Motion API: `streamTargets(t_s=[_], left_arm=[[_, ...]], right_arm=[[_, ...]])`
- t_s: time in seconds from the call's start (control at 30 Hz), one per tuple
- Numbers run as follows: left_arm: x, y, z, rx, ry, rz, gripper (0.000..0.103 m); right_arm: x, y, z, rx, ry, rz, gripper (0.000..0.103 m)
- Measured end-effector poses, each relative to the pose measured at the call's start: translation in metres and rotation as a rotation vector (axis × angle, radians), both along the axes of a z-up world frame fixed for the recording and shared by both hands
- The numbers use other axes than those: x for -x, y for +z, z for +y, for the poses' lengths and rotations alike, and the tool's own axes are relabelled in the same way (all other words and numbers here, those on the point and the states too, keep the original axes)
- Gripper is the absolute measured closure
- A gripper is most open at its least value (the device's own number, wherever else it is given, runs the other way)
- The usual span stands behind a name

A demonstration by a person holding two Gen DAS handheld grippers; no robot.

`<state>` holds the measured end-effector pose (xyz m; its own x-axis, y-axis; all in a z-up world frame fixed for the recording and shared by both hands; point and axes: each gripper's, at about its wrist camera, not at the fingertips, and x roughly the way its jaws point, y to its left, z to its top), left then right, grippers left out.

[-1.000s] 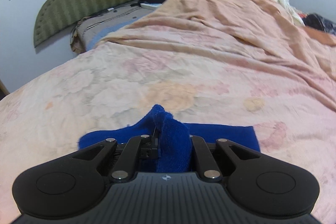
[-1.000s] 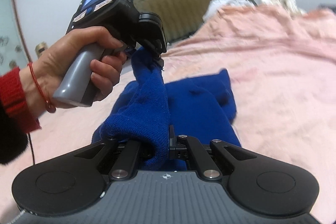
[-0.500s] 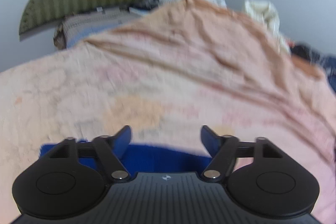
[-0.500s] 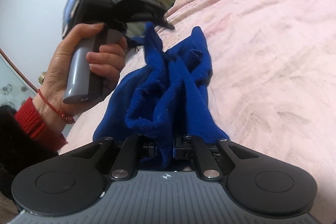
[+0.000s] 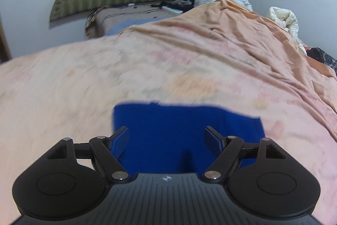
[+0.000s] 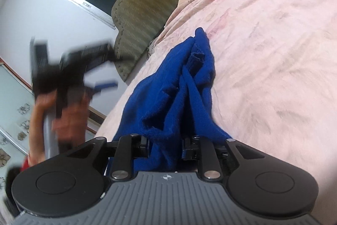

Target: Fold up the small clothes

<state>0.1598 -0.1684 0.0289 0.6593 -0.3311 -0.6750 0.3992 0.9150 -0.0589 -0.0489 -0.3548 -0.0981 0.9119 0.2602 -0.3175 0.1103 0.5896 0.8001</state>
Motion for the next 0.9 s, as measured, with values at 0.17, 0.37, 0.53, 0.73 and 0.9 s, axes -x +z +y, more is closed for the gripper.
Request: streamTargets(t_s=[0.17, 0.37, 0.53, 0.73, 0.9], left_arm=[[0.025, -0.006, 0.027, 0.047, 0.021, 0.028, 0.025], [0.052, -0.010, 0.032, 0.005, -0.002, 0.001, 0.025], [0.063, -0.023, 0.027, -0.052, -0.041, -0.021, 0.025], [0.066, -0.032, 0.030, -0.078, -0.054, -0.040, 0.025], [0.063, -0.037, 0.031, -0.074, -0.055, -0.036, 0.025]], right_arm=[[-0.027, 0.005, -0.017, -0.049, 0.047, 0.015, 0.068], [-0.033, 0.010, -0.028, -0.040, 0.045, 0.052, 0.093], [-0.023, 0.014, -0.038, -0.033, 0.015, 0.049, 0.093], [-0.038, 0.015, -0.047, -0.027, 0.108, 0.048, 0.076], [-0.077, 0.028, -0.056, -0.003, 0.187, 0.057, 0.071]])
